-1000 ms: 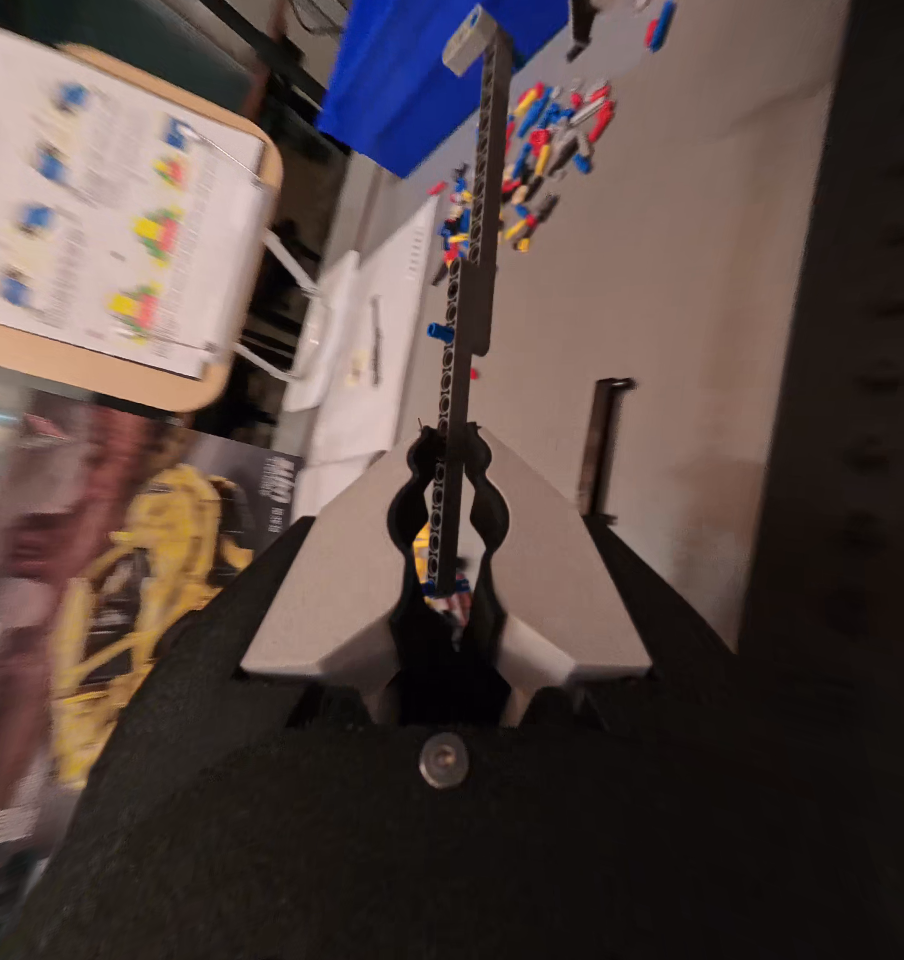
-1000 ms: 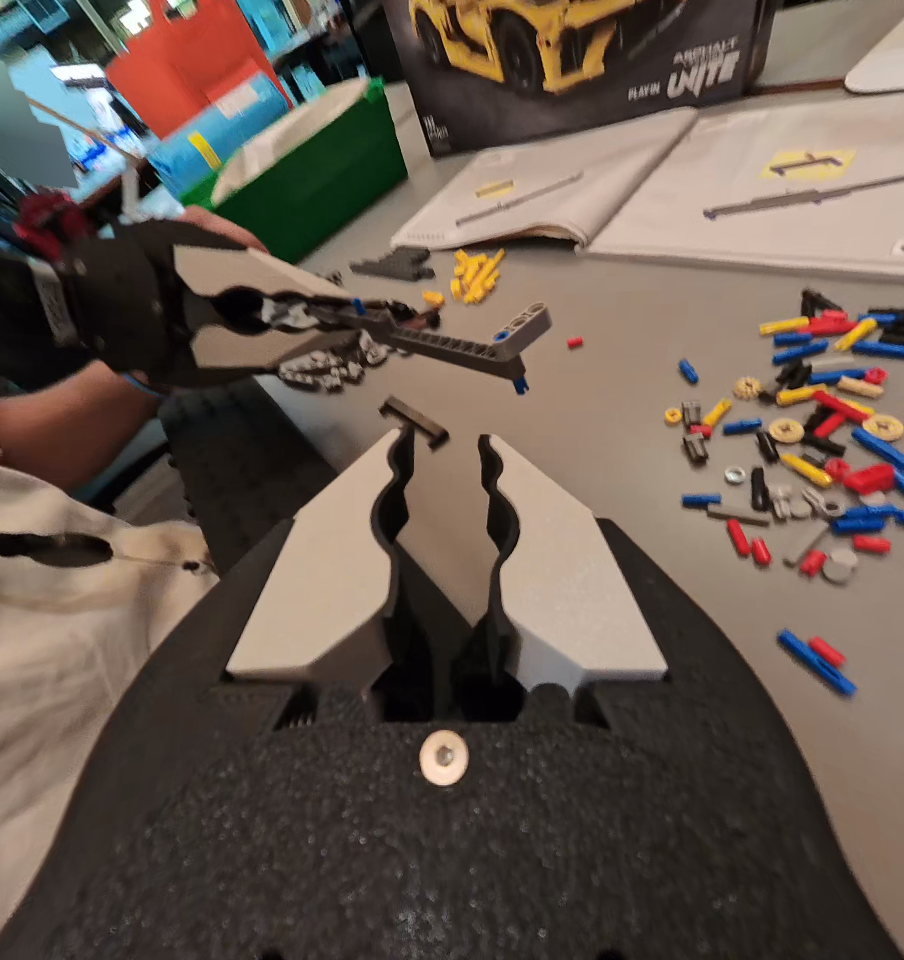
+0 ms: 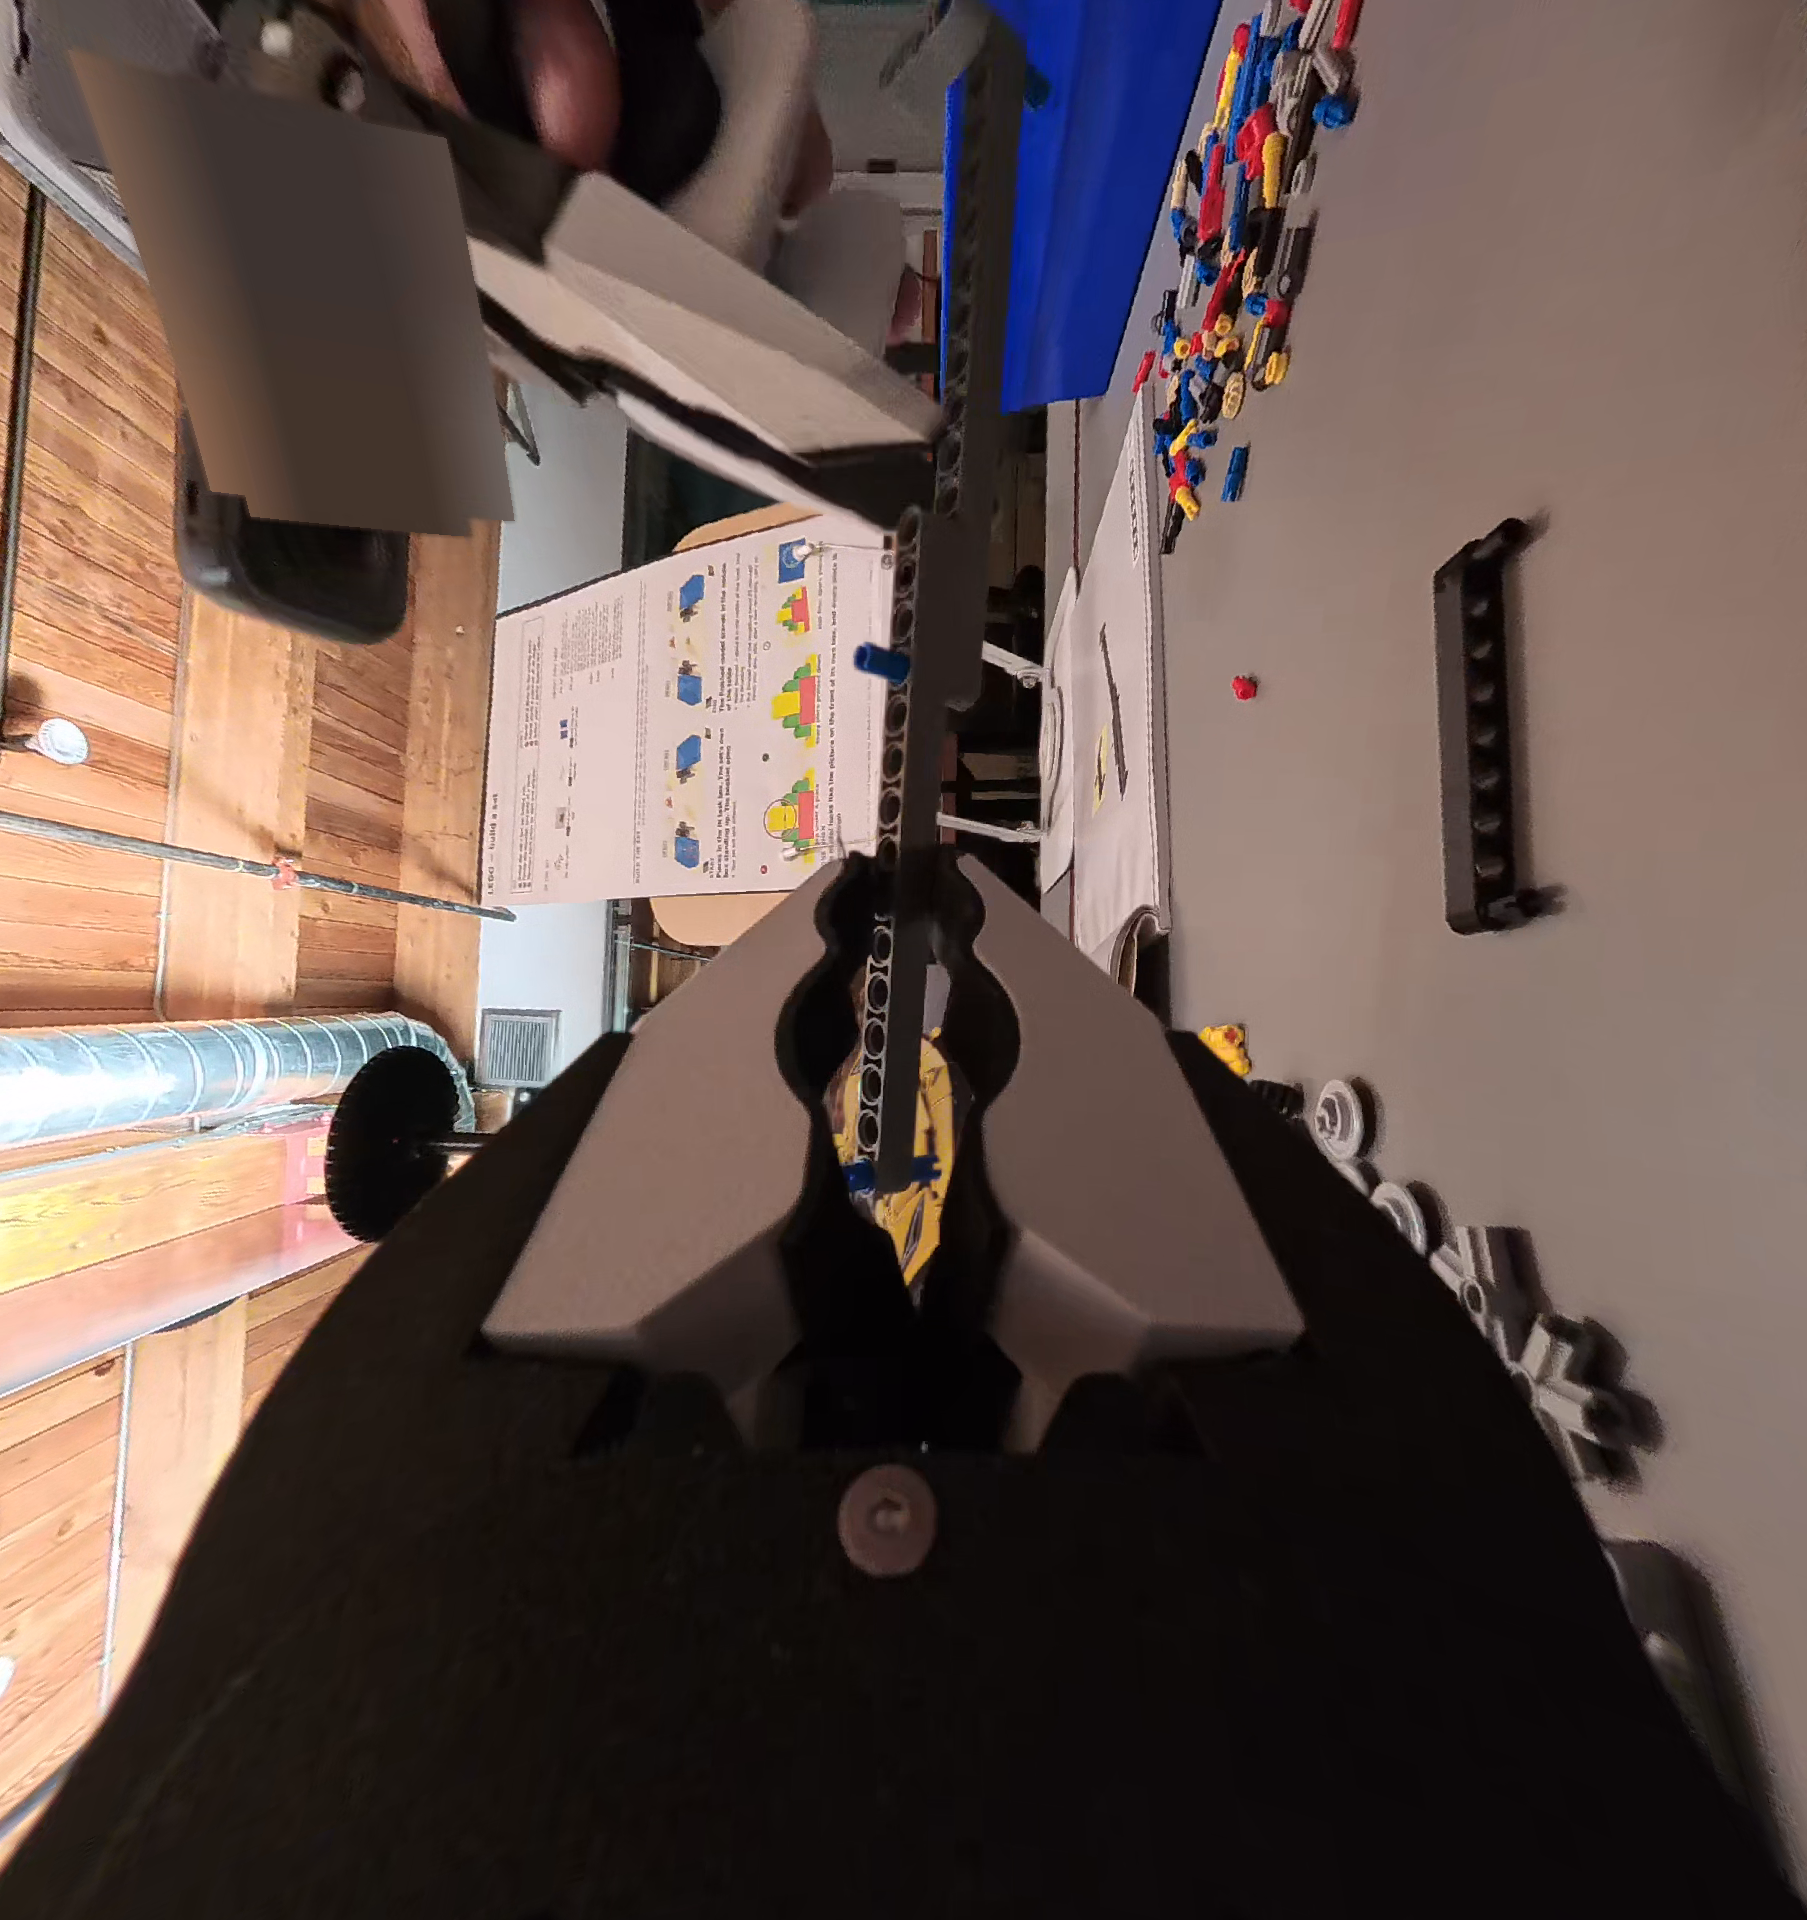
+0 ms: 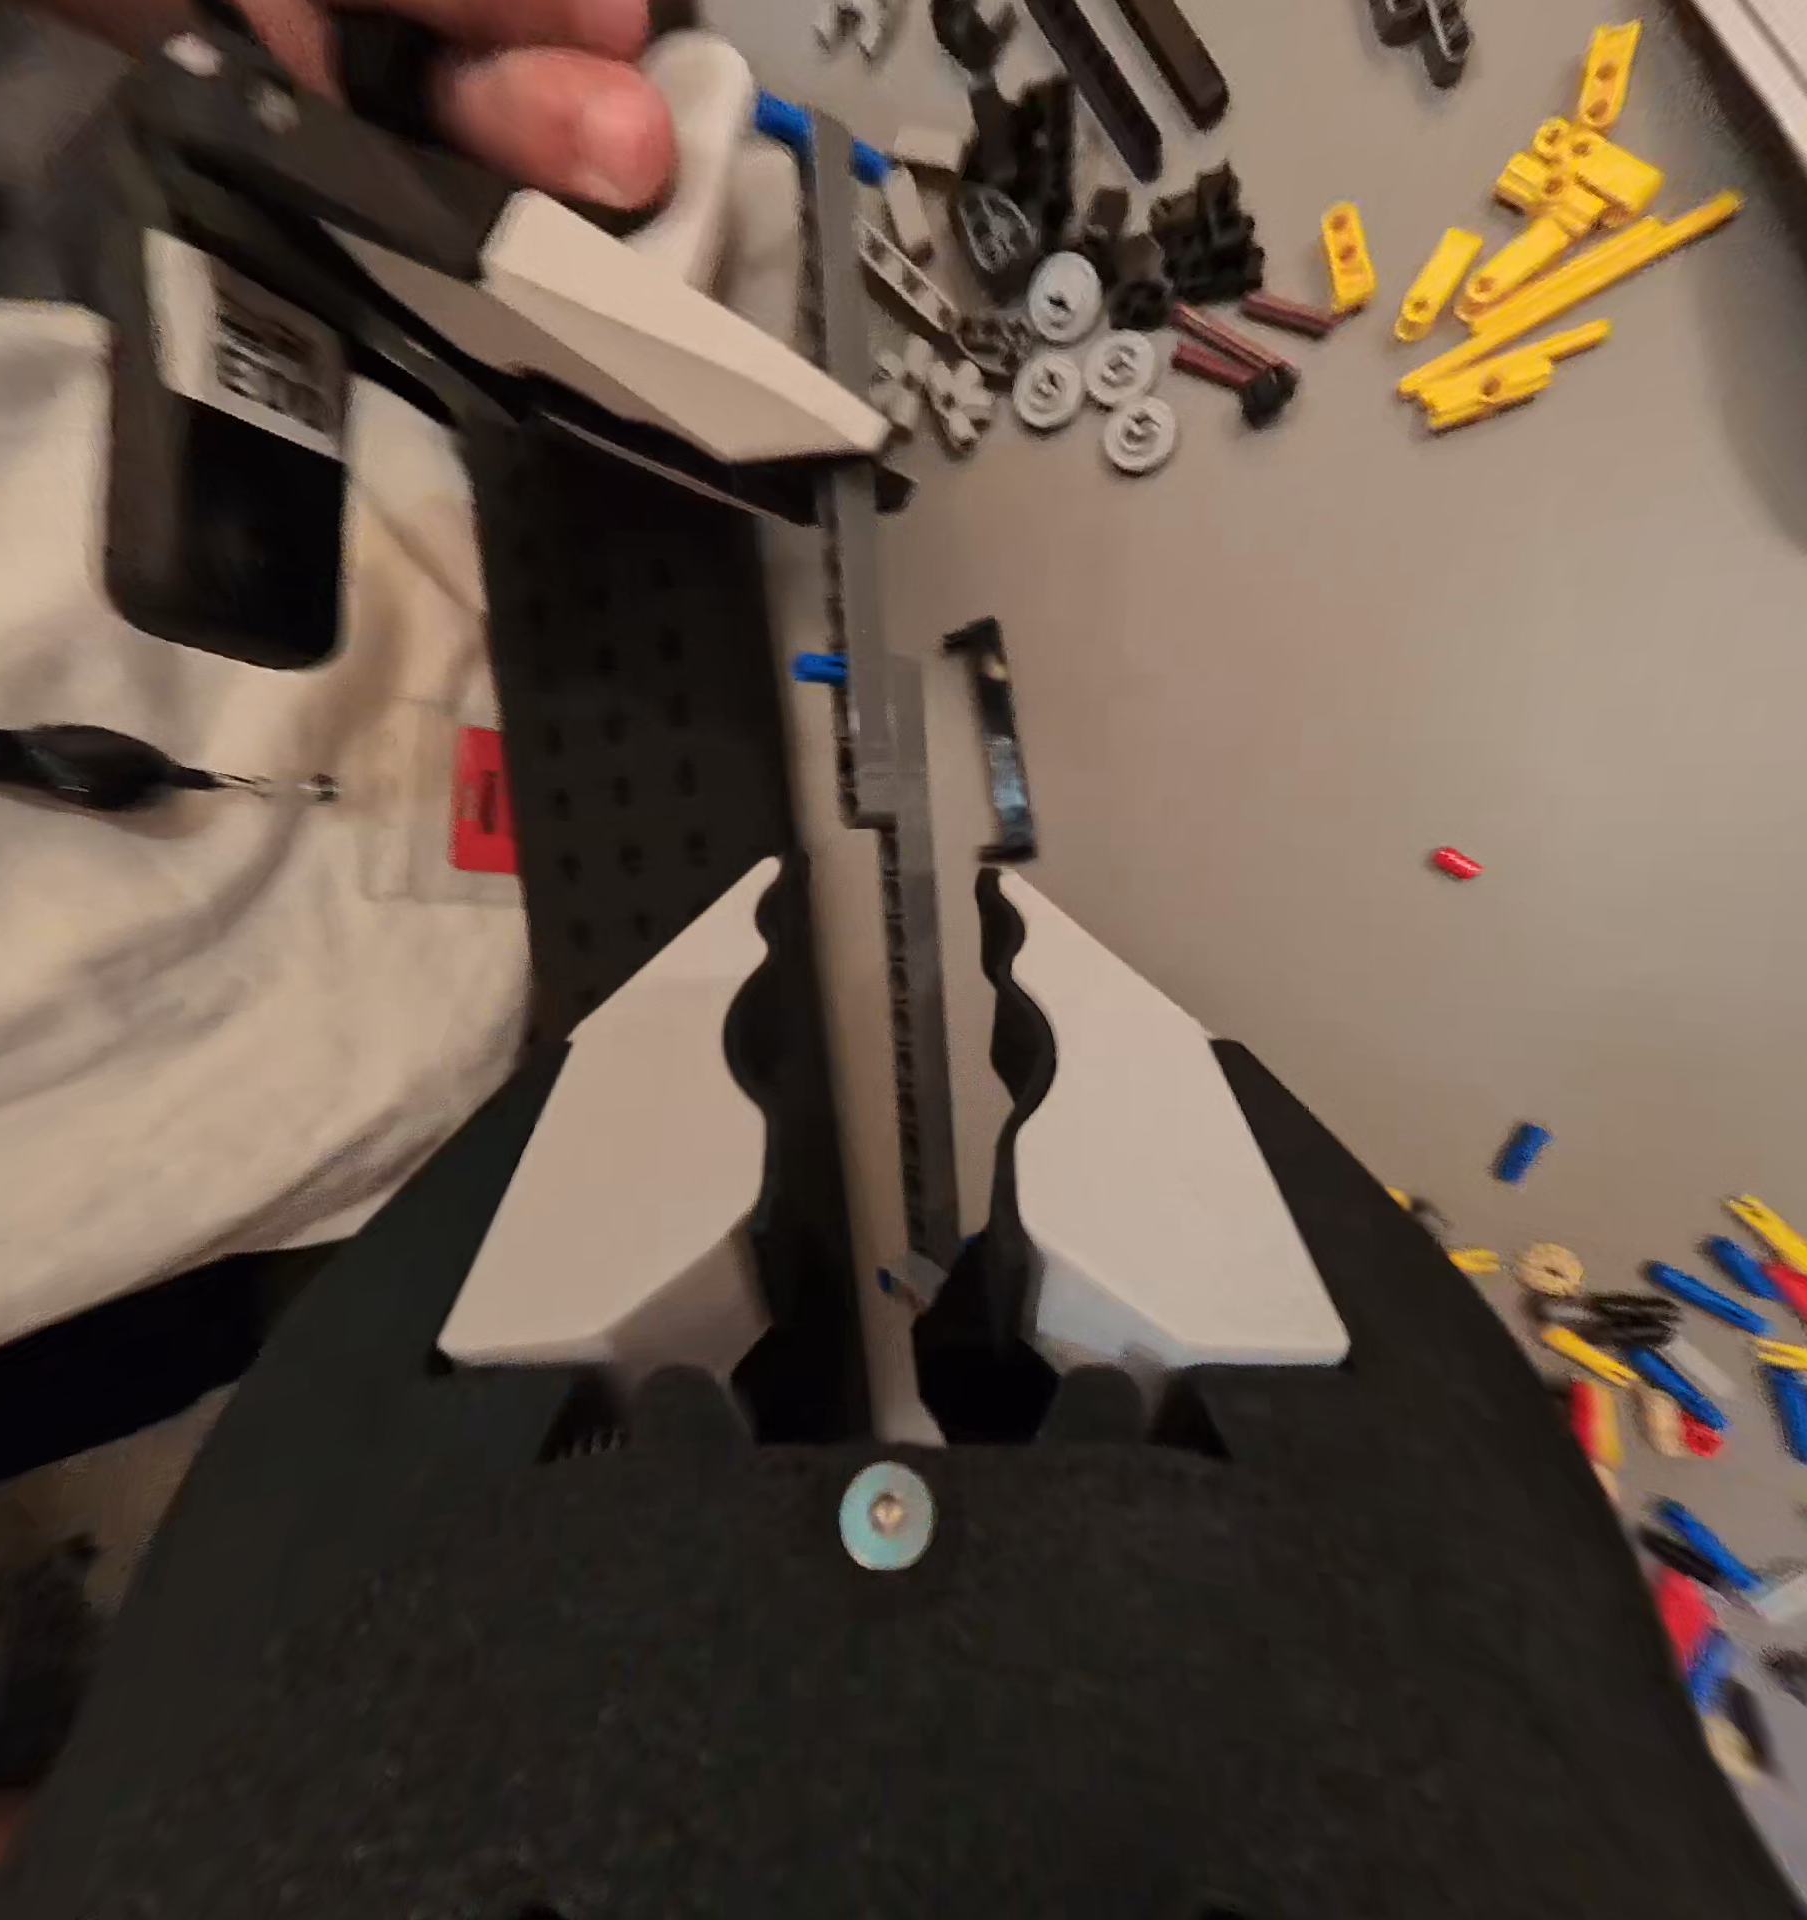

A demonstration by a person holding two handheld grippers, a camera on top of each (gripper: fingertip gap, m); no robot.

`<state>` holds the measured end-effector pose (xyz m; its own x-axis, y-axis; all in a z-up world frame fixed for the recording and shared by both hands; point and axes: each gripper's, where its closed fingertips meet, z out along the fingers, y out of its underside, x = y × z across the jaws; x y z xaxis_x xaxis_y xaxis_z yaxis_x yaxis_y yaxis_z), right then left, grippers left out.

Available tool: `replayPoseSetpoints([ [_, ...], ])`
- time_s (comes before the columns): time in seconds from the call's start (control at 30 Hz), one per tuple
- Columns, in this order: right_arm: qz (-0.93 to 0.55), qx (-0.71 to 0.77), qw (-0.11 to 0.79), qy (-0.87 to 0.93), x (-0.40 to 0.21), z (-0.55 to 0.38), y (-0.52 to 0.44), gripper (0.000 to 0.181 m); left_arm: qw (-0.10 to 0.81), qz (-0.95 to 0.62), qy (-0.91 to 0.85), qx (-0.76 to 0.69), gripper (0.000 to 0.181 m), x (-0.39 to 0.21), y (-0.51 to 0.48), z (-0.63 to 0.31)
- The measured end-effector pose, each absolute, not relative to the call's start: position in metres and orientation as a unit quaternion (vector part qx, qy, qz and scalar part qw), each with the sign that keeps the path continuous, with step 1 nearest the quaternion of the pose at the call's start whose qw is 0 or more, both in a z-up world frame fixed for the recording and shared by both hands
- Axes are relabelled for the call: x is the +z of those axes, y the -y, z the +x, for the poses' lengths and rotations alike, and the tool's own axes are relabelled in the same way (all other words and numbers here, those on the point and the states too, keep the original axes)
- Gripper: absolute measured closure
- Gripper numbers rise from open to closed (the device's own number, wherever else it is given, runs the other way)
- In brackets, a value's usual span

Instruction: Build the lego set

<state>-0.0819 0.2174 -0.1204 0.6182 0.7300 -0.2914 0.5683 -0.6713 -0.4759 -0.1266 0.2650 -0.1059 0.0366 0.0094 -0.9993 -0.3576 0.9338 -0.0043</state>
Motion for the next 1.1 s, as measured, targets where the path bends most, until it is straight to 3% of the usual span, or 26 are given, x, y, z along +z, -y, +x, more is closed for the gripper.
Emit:
replayPoseSetpoints([
  [0.13,-0.895,0.175,0.126,0.392,-0.141,-0.077,-0.216,0.147,0.711,-0.12,-0.679,0.134,0.173,-0.109,-0.263,-0.13],
  [0.23,-0.887,0.184,0.115,0.408,-0.149,-0.085,-0.21,0.172,0.712,-0.131,-0.678,0.124,0.173,-0.109,-0.263,-0.131],
  [0.33,-0.885,0.161,0.132,0.416,-0.153,-0.082,-0.216,0.173,0.684,-0.168,-0.703,0.098,0.172,-0.12,-0.267,-0.129],
  [0.47,-0.864,0.043,0.163,0.475,-0.165,-0.064,-0.223,0.174,0.599,-0.242,-0.763,0.014,0.139,-0.149,-0.262,-0.14],
  [0.63,-0.789,-0.106,0.203,0.57,-0.189,-0.059,-0.219,0.174,0.389,-0.439,-0.781,-0.213,0.143,-0.177,-0.246,-0.171],
  [0.77,-0.778,-0.17,0.21,0.568,-0.201,-0.054,-0.219,0.174,0.282,-0.511,-0.737,-0.342,0.152,-0.168,-0.237,-0.172],
  [0.87,-0.777,-0.187,0.205,0.565,-0.207,-0.049,-0.213,0.174,0.253,-0.52,-0.747,-0.329,0.157,-0.179,-0.24,-0.167],
  [1.03,-0.791,-0.18,0.215,0.544,-0.21,-0.044,-0.207,0.173,0.26,-0.494,-0.792,-0.247,0.137,-0.203,-0.247,-0.149],
  [1.1,-0.803,-0.172,0.201,0.535,-0.211,-0.04,-0.205,0.173,0.251,-0.487,-0.8,-0.245,0.138,-0.209,-0.244,-0.141],
])
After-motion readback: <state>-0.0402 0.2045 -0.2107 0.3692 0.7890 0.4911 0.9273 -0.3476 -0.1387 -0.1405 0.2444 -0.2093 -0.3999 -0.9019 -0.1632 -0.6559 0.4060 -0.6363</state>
